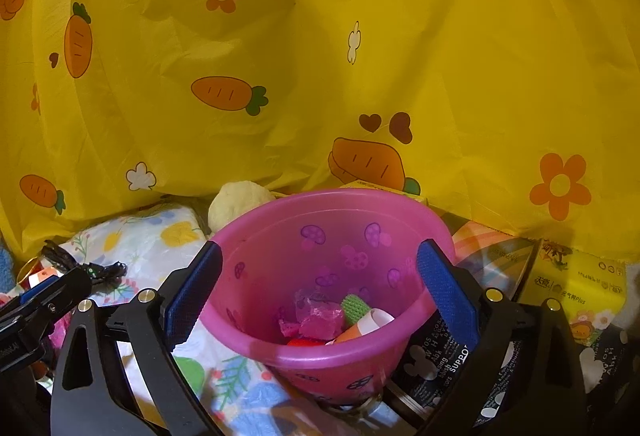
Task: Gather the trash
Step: 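Move both tools back toward the remaining trash on the table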
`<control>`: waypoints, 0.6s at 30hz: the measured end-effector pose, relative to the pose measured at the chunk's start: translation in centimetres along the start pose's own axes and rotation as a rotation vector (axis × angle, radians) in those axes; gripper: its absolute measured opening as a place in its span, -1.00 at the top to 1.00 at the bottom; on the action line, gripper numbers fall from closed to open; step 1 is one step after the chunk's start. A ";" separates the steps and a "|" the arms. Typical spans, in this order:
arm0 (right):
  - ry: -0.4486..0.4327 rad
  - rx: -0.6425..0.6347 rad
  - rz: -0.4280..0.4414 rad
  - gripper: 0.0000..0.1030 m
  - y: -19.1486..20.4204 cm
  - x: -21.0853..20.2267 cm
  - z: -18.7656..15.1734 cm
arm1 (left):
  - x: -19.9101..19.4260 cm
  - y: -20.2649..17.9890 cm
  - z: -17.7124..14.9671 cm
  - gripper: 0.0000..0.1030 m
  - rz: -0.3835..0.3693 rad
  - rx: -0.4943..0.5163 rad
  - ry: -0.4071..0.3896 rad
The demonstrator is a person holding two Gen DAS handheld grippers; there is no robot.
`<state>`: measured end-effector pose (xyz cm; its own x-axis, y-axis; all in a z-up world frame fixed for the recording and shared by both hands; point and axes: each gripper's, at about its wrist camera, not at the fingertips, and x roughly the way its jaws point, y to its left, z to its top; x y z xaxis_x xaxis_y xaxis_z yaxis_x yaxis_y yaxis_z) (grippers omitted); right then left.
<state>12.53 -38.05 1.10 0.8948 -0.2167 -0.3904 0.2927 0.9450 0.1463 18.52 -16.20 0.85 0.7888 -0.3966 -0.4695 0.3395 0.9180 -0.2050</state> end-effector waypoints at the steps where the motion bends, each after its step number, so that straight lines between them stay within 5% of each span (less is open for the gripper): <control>1: 0.000 -0.006 0.006 -0.83 0.3 -0.3 -0.2 | -0.4 0.5 -0.2 -0.88 0.015 -0.008 0.001; 18: 0.043 -0.088 0.175 -0.84 8.6 -3.7 -3.8 | -10.0 10.4 -4.0 -0.88 0.329 -0.072 -0.052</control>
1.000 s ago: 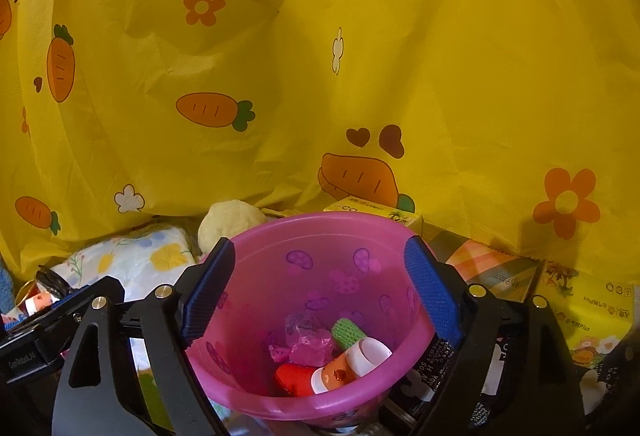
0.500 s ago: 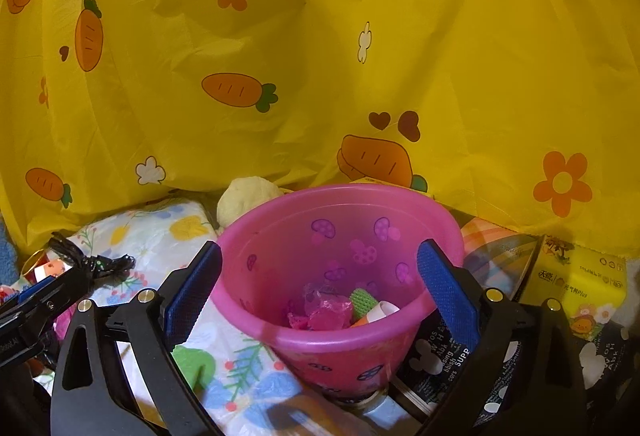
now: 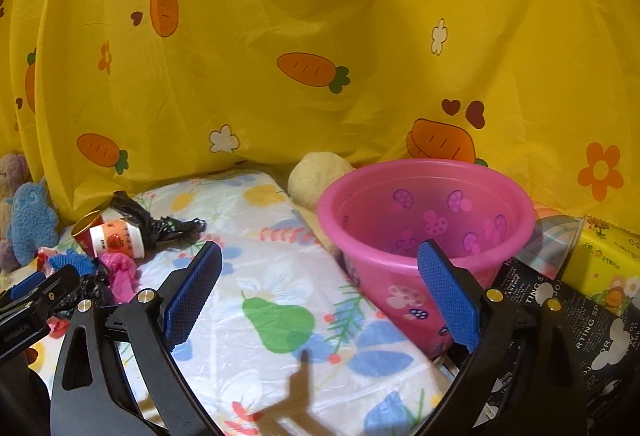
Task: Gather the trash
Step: 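Move both tools back toward the remaining trash on the table, then grasp the red-and-white wrapper with the left tool while the right tool grasps the black bag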
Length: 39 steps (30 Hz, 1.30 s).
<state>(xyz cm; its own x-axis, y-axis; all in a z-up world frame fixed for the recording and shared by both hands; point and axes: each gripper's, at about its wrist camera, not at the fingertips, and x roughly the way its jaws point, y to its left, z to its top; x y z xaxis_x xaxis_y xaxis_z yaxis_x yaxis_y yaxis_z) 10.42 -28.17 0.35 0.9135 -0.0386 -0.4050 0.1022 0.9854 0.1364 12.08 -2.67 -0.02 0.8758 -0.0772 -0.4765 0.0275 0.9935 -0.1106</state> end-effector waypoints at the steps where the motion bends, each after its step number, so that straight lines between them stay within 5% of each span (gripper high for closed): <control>1: 0.003 -0.008 0.014 -0.84 0.7 -0.1 -0.2 | -0.3 1.0 -0.2 -0.88 0.020 -0.011 -0.001; 10: 0.033 -0.063 0.133 -0.84 6.7 -0.5 -1.9 | -2.4 9.2 -1.0 -0.88 0.168 -0.109 -0.009; 19: 0.071 -0.135 0.246 -0.83 12.7 -0.4 -3.6 | -2.2 15.0 -1.0 -0.86 0.219 -0.149 0.023; 30: 0.129 -0.216 0.315 -0.83 17.8 1.4 -5.0 | 2.2 17.1 -1.3 -0.41 0.126 -0.170 0.199; 39: 0.173 -0.251 0.346 -0.83 19.6 2.7 -5.7 | 4.1 17.3 -1.8 0.58 0.094 -0.177 0.281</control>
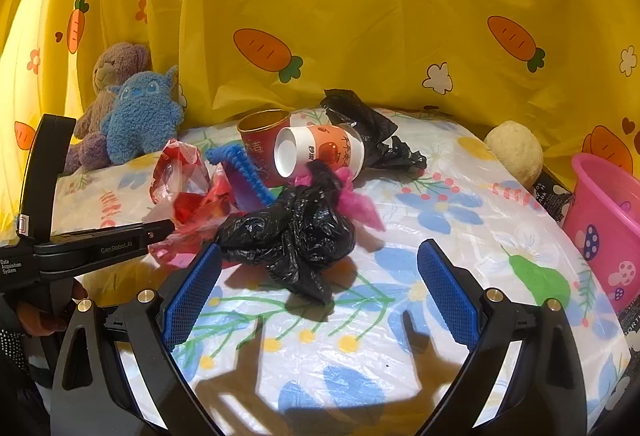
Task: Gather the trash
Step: 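Grasp the red-and-white wrapper with the left tool while the right tool grasps the black bag, then carry the wrapper and black bag over the pink bucket with both tools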
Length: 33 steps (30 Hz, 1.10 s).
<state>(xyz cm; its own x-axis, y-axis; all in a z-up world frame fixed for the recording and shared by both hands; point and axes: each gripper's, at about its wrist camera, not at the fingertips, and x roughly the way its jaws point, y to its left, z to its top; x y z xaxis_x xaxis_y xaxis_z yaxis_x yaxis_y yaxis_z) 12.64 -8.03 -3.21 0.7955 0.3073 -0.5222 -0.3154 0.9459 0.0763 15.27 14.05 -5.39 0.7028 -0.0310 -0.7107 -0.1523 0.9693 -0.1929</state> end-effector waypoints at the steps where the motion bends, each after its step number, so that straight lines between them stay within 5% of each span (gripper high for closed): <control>1: 0.006 0.000 0.006 -0.83 0.1 0.2 0.0 | 0.0 0.0 0.0 0.63 -0.007 -0.003 0.000; 14: 0.090 0.020 0.037 -0.71 -0.3 1.9 0.3 | -5.1 0.4 -1.2 0.85 -0.049 -0.062 -0.152; 20: 0.123 0.026 0.044 -0.28 -0.8 2.6 0.7 | -8.5 0.3 -1.9 0.85 0.002 -0.065 -0.240; 25: 0.186 0.012 0.052 0.36 -1.1 4.0 0.5 | -9.8 0.3 -1.9 0.85 -0.008 -0.069 -0.272; 27: 0.201 0.014 0.066 0.81 -1.3 4.1 0.3 | -9.9 0.4 -2.0 0.85 -0.012 -0.070 -0.276; 33: 0.114 0.017 0.088 0.92 -2.2 1.6 0.4 | -9.9 0.4 -2.1 0.85 -0.015 -0.076 -0.282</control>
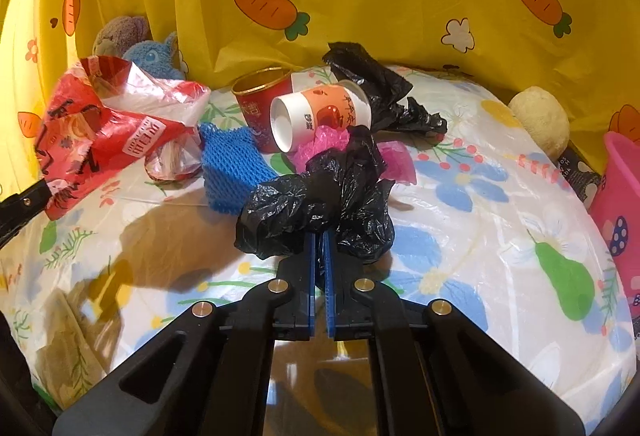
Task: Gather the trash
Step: 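Carry the wrapper and black bag over the pink bucket with both tools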
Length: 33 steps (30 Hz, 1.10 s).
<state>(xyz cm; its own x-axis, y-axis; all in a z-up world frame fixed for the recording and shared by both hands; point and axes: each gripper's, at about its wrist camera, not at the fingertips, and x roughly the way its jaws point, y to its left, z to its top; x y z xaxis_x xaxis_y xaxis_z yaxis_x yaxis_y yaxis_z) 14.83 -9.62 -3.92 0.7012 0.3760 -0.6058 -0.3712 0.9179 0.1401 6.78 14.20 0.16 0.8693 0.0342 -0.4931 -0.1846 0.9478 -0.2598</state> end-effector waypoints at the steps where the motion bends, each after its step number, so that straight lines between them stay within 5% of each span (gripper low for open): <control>1: -0.022 0.005 0.009 0.92 -0.3 -0.8 -0.1 | -0.1 0.0 0.0 0.85 -0.001 -0.004 -0.005; 10: -0.159 0.042 0.015 0.94 -2.7 -6.1 0.2 | -0.6 -1.4 0.0 0.85 -0.007 0.010 -0.023; 17: -0.124 0.069 -0.001 0.96 -4.2 -6.2 -1.2 | -0.6 -2.4 -0.2 0.85 -0.023 0.020 -0.018; 33: -0.211 0.102 -0.012 0.98 -7.2 -9.1 1.7 | 1.2 -8.3 -0.6 0.85 -0.083 0.133 0.017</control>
<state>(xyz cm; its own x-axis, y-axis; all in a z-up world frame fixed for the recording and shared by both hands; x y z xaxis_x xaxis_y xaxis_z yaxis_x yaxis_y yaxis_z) 12.18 -19.42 1.90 0.8208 0.3732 -0.4324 -0.3063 0.9266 0.2184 9.08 6.22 1.23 0.8712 -0.0504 -0.4883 -0.0492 0.9807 -0.1890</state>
